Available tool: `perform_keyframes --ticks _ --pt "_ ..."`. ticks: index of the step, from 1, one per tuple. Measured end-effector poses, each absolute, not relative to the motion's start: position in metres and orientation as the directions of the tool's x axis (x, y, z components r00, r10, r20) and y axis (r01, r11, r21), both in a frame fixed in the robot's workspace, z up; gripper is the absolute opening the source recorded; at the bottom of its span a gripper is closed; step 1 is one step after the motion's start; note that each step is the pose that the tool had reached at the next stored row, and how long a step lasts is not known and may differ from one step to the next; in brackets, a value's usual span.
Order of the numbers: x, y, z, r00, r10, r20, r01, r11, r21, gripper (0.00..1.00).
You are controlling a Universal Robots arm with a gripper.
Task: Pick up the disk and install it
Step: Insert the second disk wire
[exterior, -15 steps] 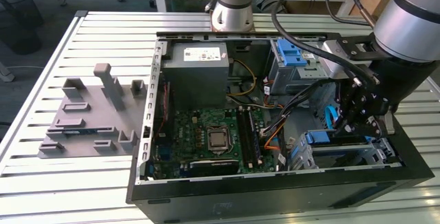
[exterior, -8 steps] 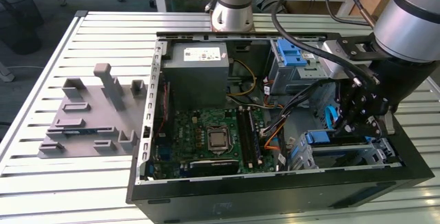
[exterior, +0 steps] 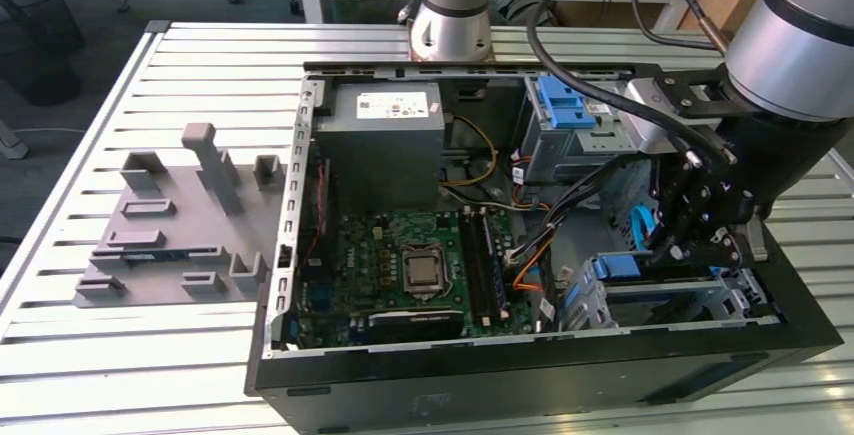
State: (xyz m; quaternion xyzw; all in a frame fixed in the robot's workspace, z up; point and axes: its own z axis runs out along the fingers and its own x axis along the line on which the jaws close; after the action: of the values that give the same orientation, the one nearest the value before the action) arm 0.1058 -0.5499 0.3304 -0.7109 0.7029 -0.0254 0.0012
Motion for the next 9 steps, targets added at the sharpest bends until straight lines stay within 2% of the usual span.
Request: perform_keyframes --ticks 6,7,9 --pt "0.1058 -0.55 0.3305 0.011 -0.999 0.034 -0.999 -0.012 -0.037 0.25" --pt "0.1057 -0.55 0.3306 0.011 -0.999 0.034 -0.999 -0.012 -0.037 0.31" --pt "0.1058 -0.55 0.332 0.011 -0.999 0.034 -0.999 -0.012 -0.037 0.31"
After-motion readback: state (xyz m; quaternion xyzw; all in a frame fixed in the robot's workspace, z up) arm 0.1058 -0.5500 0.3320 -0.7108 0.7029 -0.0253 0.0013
